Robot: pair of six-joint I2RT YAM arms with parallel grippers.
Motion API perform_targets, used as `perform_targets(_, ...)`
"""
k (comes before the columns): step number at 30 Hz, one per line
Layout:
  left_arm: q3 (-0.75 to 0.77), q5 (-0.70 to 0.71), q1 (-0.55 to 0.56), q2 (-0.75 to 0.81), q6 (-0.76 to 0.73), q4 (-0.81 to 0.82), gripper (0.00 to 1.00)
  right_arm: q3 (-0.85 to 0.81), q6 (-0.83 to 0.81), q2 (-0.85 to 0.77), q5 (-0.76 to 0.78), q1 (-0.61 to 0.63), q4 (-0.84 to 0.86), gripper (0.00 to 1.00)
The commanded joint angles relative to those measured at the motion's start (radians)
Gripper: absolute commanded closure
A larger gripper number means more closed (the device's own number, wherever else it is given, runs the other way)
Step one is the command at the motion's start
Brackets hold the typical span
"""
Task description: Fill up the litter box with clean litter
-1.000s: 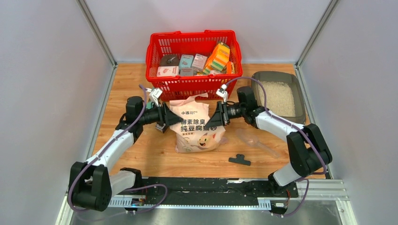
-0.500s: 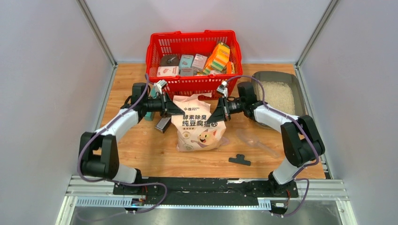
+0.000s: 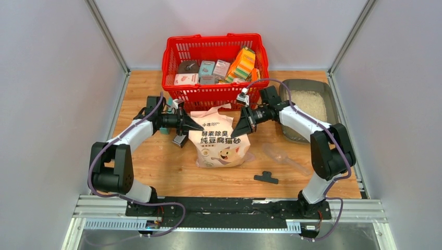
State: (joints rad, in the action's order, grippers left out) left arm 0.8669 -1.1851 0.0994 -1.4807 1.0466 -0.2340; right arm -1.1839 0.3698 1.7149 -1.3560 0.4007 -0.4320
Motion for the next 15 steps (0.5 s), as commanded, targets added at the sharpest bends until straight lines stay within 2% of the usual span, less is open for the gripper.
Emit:
perform_targets(1, 0.041, -0.008, -0.020, 0.029, -0.002, -0.002, 0.85, 0.015, 0.033, -0.047, -0.100, 0.015, -0.019, 1.00)
perform_targets(3, 0.058, -0.004, -0.021, 0.057, -0.063, -0.025, 0.71, 0.052, 0.067, -0.070, -0.069, 0.012, 0.002, 1.00)
perform_targets(5, 0.098, 0.034, -0.044, 0.106, -0.321, -0.225, 0.59, 0.117, 0.141, -0.093, -0.055, 0.012, 0.115, 1.00)
perform_targets(6, 0.142, 0.091, -0.053, 0.132, -0.435, -0.298, 0.56, 0.134, 0.220, -0.094, -0.060, 0.013, 0.162, 1.00)
perform_targets(7, 0.161, 0.113, -0.062, 0.163, -0.670, -0.398, 0.54, 0.144, 0.236, -0.092, -0.061, 0.013, 0.202, 1.00)
perform_targets(9, 0.191, 0.207, -0.061, 0.284, -0.915, -0.484, 0.49, 0.141, 0.250, -0.078, -0.069, 0.012, 0.210, 1.00)
perform_targets(10, 0.185, 0.237, -0.058, 0.334, -1.086, -0.479, 0.45, 0.135, 0.259, -0.074, -0.084, 0.013, 0.211, 1.00)
perform_targets(11, 0.175, 0.266, -0.052, 0.437, -1.147, -0.453, 0.42, 0.119, 0.262, -0.060, -0.094, 0.012, 0.211, 1.00)
perform_targets(13, 0.123, 0.304, -0.034, 0.535, -1.314, -0.331, 0.33, 0.109, 0.294, -0.049, -0.109, 0.012, 0.207, 1.00)
perform_targets(14, 0.110, 0.326, 0.018, 0.603, -1.376, -0.299, 0.31, 0.106, 0.307, -0.044, -0.112, 0.013, 0.211, 1.00)
perform_targets(15, 0.101, 0.344, 0.046, 0.620, -1.528, -0.285, 0.29, 0.106, 0.316, -0.043, -0.114, 0.012, 0.213, 1.00)
